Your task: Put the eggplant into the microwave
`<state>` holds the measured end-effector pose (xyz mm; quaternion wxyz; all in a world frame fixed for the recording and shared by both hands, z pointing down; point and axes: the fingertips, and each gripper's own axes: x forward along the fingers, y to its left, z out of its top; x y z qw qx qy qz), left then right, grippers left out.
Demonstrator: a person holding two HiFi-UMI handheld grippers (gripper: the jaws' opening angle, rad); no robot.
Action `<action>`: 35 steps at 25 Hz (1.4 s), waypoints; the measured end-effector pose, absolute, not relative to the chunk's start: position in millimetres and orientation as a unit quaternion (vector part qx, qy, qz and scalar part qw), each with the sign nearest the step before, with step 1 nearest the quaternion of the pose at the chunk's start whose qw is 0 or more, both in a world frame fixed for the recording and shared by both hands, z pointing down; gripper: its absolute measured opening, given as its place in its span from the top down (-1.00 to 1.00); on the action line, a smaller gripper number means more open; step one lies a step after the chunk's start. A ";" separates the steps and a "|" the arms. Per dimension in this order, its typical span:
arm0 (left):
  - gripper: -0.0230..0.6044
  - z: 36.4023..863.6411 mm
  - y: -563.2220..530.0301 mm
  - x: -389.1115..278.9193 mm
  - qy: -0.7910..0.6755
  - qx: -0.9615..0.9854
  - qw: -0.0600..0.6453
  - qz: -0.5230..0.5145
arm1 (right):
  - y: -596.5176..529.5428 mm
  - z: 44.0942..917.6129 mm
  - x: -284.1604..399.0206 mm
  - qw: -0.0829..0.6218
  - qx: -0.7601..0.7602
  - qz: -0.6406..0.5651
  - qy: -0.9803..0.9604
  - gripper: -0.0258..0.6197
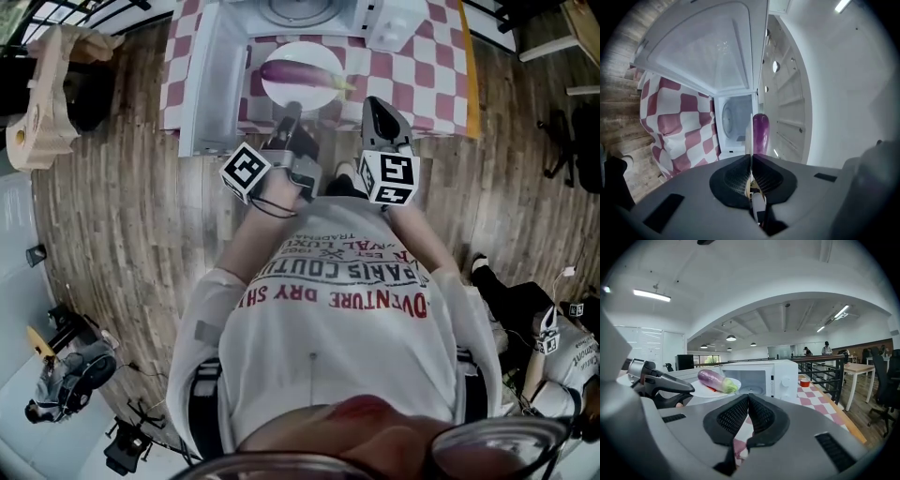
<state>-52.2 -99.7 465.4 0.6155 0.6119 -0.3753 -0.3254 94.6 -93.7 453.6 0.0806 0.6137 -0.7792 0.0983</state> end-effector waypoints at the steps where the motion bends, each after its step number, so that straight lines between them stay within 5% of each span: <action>1: 0.82 467.0 -109.3 -47.9 -0.381 0.609 0.613 -0.328 | -105.2 453.6 100.1 0.080 0.609 0.098 -0.783 0.84; 35: 0.82 579.6 -314.6 -47.2 -0.447 0.542 0.639 -0.314 | -292.7 520.9 84.7 0.141 0.561 0.153 -0.801 0.84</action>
